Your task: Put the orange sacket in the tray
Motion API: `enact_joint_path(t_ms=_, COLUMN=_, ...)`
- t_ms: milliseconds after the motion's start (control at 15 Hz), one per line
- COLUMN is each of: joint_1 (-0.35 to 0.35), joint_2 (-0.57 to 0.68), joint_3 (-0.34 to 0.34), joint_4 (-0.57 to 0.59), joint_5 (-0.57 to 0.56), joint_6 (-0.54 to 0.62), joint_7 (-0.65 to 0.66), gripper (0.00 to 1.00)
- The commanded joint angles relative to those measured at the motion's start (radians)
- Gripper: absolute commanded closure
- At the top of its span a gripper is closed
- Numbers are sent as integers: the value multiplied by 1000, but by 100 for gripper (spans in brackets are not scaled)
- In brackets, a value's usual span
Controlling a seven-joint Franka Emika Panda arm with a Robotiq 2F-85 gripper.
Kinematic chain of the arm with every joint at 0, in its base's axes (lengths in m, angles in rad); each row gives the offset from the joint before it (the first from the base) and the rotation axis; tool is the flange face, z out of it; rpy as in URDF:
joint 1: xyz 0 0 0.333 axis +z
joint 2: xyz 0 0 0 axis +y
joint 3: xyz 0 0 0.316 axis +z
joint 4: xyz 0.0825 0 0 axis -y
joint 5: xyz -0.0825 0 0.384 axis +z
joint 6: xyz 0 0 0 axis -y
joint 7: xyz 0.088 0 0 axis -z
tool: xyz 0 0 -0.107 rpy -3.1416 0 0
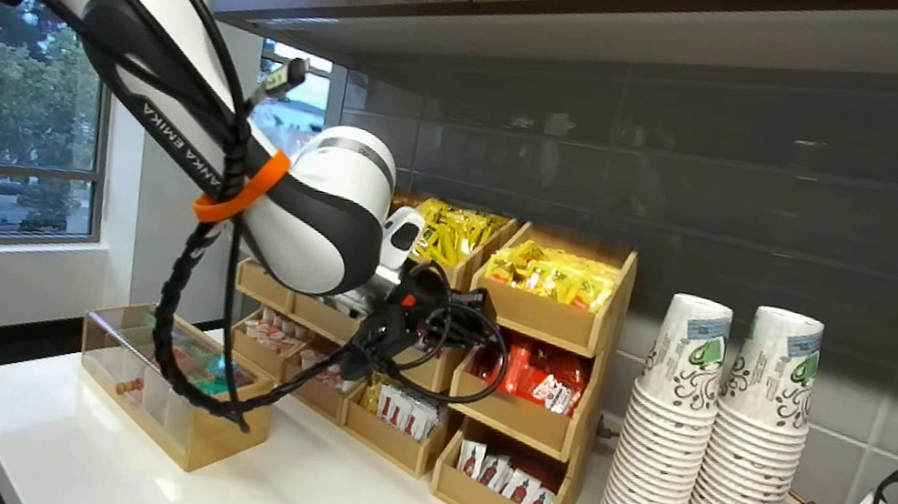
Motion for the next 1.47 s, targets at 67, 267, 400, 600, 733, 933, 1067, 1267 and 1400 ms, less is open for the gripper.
enact_joint_path(t_ms=67, joint_1=-34, joint_2=31, joint_3=43, joint_4=44, joint_5=-142, joint_6=-8, joint_7=119, gripper=100)
enact_joint_path(t_ms=267, joint_1=-48, joint_2=35, joint_3=59, joint_4=50, joint_5=-186, joint_6=-20, joint_7=158, gripper=100)
enact_joint_path(t_ms=400, joint_1=-55, joint_2=40, joint_3=68, joint_4=52, joint_5=-202, joint_6=-34, joint_7=172, gripper=100)
enact_joint_path(t_ms=600, joint_1=-62, joint_2=43, joint_3=76, joint_4=52, joint_5=-216, joint_6=-55, joint_7=179, gripper=100)
enact_joint_path(t_ms=733, joint_1=-67, joint_2=47, joint_3=79, joint_4=53, joint_5=-223, joint_6=-64, joint_7=179, gripper=100)
enact_joint_path(t_ms=933, joint_1=-78, joint_2=56, joint_3=90, joint_4=58, joint_5=-241, joint_6=-76, joint_7=183, gripper=100)
enact_joint_path(t_ms=1067, joint_1=-85, joint_2=61, joint_3=97, joint_4=63, joint_5=-251, joint_6=-78, joint_7=186, gripper=100)
enact_joint_path(t_ms=1267, joint_1=-93, joint_2=64, joint_3=103, joint_4=70, joint_5=-281, joint_6=-79, joint_7=198, gripper=100)
enact_joint_path(t_ms=1400, joint_1=-102, joint_2=62, joint_3=112, joint_4=74, joint_5=-319, joint_6=-74, joint_7=209, gripper=100)
